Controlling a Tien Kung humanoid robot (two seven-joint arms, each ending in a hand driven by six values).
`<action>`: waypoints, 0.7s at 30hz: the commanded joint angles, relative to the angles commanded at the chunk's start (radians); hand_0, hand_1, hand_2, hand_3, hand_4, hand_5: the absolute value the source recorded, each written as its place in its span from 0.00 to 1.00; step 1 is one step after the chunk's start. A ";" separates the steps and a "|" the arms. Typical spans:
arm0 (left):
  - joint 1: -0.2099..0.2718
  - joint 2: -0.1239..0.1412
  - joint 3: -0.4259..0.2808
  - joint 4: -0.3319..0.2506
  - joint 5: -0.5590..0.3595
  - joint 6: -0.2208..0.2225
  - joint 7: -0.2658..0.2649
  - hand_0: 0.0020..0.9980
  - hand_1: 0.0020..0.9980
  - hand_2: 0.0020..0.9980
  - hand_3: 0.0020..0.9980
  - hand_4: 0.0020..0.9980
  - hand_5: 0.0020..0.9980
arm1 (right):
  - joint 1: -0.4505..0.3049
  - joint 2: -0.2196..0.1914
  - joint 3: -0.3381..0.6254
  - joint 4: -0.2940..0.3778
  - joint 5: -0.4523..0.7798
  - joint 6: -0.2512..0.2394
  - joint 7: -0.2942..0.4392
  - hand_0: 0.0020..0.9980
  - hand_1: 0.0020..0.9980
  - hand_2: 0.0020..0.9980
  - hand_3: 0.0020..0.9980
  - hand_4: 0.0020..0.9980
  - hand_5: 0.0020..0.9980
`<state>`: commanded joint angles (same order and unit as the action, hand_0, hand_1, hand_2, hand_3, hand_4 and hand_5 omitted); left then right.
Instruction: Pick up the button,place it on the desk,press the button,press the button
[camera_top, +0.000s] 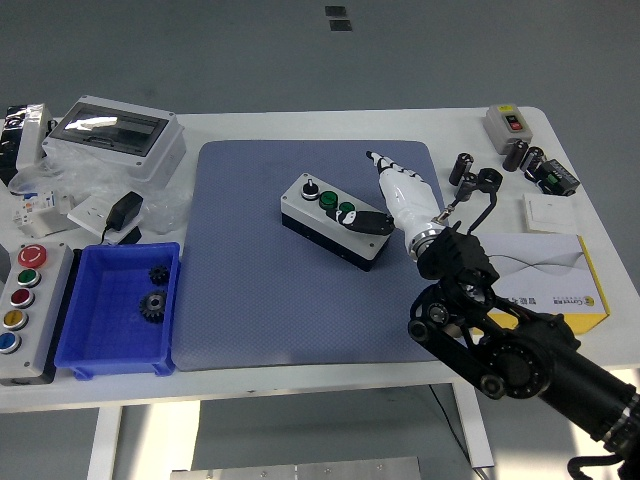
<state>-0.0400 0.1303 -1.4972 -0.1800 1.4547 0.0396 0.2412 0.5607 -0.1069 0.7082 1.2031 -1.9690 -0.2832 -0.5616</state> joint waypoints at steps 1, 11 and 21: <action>0.000 0.000 0.000 0.000 0.000 0.000 0.000 0.63 0.59 0.53 0.59 0.63 0.16 | 0.001 0.001 -0.002 -0.001 0.000 0.000 -0.001 1.00 1.00 1.00 1.00 1.00 0.59; -0.001 -0.001 0.001 0.000 0.002 -0.001 0.002 0.63 0.59 0.53 0.59 0.63 0.16 | 0.033 0.015 -0.066 -0.024 0.028 -0.003 -0.010 1.00 1.00 1.00 1.00 1.00 0.60; -0.009 -0.003 -0.001 0.000 -0.006 0.001 -0.005 0.63 0.59 0.53 0.59 0.63 0.15 | 0.076 0.056 -0.124 -0.130 0.000 -0.001 -0.076 0.97 0.97 1.00 1.00 1.00 0.62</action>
<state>-0.0493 0.1273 -1.4980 -0.1800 1.4486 0.0409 0.2366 0.6370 -0.0513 0.5841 1.0731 -1.9690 -0.2847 -0.6379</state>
